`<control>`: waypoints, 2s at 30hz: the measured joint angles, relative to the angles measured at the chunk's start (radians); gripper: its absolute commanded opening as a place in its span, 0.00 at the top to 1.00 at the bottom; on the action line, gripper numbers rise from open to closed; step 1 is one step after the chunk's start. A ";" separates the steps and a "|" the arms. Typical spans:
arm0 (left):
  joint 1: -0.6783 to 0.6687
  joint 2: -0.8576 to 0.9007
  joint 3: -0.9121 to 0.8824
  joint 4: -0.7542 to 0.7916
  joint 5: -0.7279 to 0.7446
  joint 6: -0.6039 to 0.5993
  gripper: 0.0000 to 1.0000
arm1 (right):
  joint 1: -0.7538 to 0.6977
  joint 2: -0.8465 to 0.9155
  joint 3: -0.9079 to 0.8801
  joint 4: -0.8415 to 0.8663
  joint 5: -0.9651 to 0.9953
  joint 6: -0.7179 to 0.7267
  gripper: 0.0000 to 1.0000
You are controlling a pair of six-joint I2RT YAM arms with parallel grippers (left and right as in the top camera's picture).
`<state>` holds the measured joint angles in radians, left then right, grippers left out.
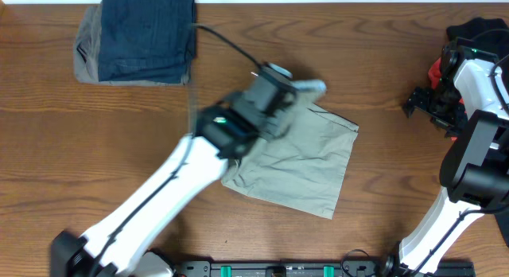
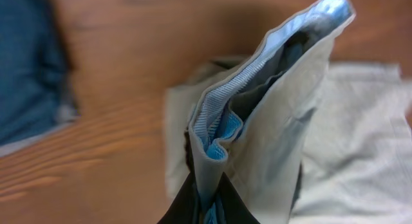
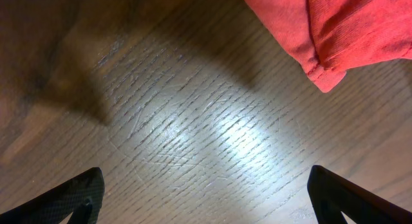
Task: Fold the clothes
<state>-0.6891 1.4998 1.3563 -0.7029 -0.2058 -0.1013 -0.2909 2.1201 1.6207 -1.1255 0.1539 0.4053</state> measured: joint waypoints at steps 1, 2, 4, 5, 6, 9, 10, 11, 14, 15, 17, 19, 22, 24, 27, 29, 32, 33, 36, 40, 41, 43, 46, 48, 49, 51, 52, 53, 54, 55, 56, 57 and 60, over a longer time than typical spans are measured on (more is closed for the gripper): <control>0.023 -0.026 0.000 -0.001 -0.002 0.000 0.94 | 0.000 0.000 0.000 0.000 0.000 0.000 0.01; 0.045 -0.051 0.000 -0.002 -0.004 0.000 0.94 | 0.000 0.000 0.000 0.000 0.000 0.000 0.01; 0.084 -0.099 0.000 0.000 -0.005 0.000 0.94 | 0.000 0.000 0.000 0.000 0.000 0.000 0.01; 0.102 -0.129 0.000 0.001 -0.008 0.000 0.94 | 0.000 0.000 0.000 0.000 0.000 0.000 0.01; 0.112 -0.148 0.000 0.003 -0.008 0.000 0.94 | 0.000 0.000 0.000 0.000 0.000 0.000 0.01; 0.126 -0.209 0.000 0.018 -0.010 0.009 0.94 | 0.000 0.000 0.000 0.000 0.000 0.000 0.01; 0.126 -0.229 0.000 0.023 -0.010 0.017 0.94 | 0.000 0.000 0.000 0.000 0.000 0.000 0.01; 0.126 -0.247 0.000 0.025 -0.011 0.024 0.94 | 0.000 0.000 0.000 0.000 0.000 0.000 0.01; 0.125 -0.295 0.000 0.026 -0.028 0.033 0.94 | 0.000 0.000 0.000 0.000 0.000 0.000 0.01; 0.125 -0.308 0.000 0.026 -0.045 0.035 0.94 | 0.000 0.000 0.000 0.000 0.000 0.000 0.01; 0.125 -0.330 0.000 0.023 -0.092 0.040 0.94 | 0.000 0.000 0.000 0.000 0.000 0.000 0.01; 0.125 -0.349 0.001 0.016 -0.160 0.048 0.94 | 0.000 0.000 0.000 0.000 0.000 0.000 0.01; 0.126 -0.363 0.001 0.007 -0.245 0.058 0.94 | 0.000 0.000 0.000 0.000 0.000 0.000 0.01; 0.131 -0.366 0.002 0.005 -0.285 0.070 0.94 | 0.000 0.000 0.000 0.000 0.000 0.000 0.01; 0.150 -0.365 0.002 0.003 -0.319 0.082 0.94 | 0.000 0.000 0.000 0.000 0.000 0.000 0.01; 0.165 -0.365 0.002 0.003 -0.332 0.084 0.94 | 0.000 0.000 0.000 0.000 0.000 0.000 0.01; 0.180 -0.365 0.002 -0.021 -0.347 0.088 0.94 | 0.000 0.000 0.000 0.000 0.000 0.000 0.01; 0.182 -0.366 0.002 -0.037 -0.348 0.088 0.94 | 0.000 0.000 0.000 0.000 0.000 0.000 0.01; 0.182 -0.365 0.004 -0.088 -0.333 0.082 0.94 | 0.000 0.000 0.000 0.000 0.000 0.000 0.01; 0.182 -0.363 0.008 -0.162 -0.215 0.068 0.94 | 0.000 0.000 0.000 0.000 0.000 0.000 0.01; 0.182 -0.361 0.010 -0.177 -0.179 0.067 0.94 | 0.000 0.000 0.000 0.000 0.000 0.000 0.01; 0.182 -0.349 0.017 -0.208 -0.082 0.060 0.94 | 0.000 0.000 0.000 0.000 0.000 0.000 0.01; 0.182 -0.313 0.021 -0.238 0.067 0.053 0.94 | 0.000 0.000 0.000 0.000 0.000 0.000 0.01; 0.182 -0.278 0.021 -0.245 0.158 0.052 0.94 | 0.000 0.000 0.000 0.000 0.000 0.000 0.01; 0.182 -0.264 0.021 -0.244 0.190 0.052 0.94 | 0.000 0.000 0.000 0.000 0.000 0.000 0.01; 0.180 -0.237 0.021 -0.243 0.253 0.052 0.94 | 0.000 0.000 0.000 0.000 0.000 0.000 0.01; 0.180 -0.229 0.021 -0.241 0.279 0.052 0.94 | 0.000 0.000 0.000 0.000 0.000 0.000 0.01; 0.180 -0.225 0.021 -0.239 0.298 0.051 0.94 | 0.000 0.000 0.000 0.000 0.000 0.000 0.01; 0.180 -0.225 0.021 -0.237 0.312 0.050 0.94 | 0.000 0.000 0.000 0.000 0.000 0.000 0.01; 0.180 -0.227 0.021 -0.233 0.325 0.050 0.94 | 0.000 0.000 0.000 0.000 0.000 0.000 0.01; 0.180 -0.230 0.021 -0.231 0.341 0.050 0.94 | 0.000 0.000 0.000 0.000 0.000 0.000 0.01; 0.180 -0.234 0.021 -0.227 0.360 0.050 0.94 | 0.000 0.000 0.000 0.000 0.000 0.000 0.01; 0.178 -0.241 0.021 -0.218 0.423 0.050 0.94 | 0.000 0.000 0.000 0.000 0.000 0.000 0.01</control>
<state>-0.5114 1.2583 1.3769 -0.9211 0.2169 -0.0517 -0.2909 2.1201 1.6207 -1.1255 0.1539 0.4049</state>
